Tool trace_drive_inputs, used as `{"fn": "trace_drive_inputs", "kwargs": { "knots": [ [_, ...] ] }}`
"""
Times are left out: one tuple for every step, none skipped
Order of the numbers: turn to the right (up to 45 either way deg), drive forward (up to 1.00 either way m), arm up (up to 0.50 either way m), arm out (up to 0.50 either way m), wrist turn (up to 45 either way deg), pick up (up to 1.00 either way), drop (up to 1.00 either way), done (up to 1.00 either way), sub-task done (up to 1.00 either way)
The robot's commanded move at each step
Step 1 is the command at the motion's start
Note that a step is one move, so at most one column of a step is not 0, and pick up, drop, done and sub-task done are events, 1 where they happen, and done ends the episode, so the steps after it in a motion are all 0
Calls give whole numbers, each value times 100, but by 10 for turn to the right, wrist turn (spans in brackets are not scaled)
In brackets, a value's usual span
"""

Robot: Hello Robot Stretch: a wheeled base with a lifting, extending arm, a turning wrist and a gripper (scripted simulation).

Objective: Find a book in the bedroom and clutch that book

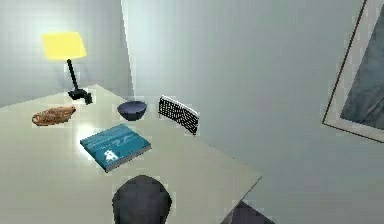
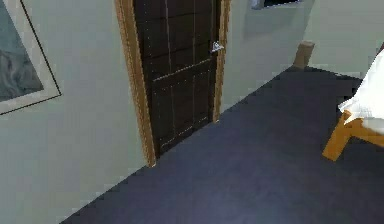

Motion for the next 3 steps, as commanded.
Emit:
{"fn": "trace_drive_inputs", "kwargs": {
  "knots": [
    [-450, 0, 0, 0, 0, 0, 0, 0, 0],
    [-450, 0, 0, 0, 0, 0, 0, 0, 0],
    [-210, 0, 0, 0, 0, 0, 0, 0, 0]
  ]
}}
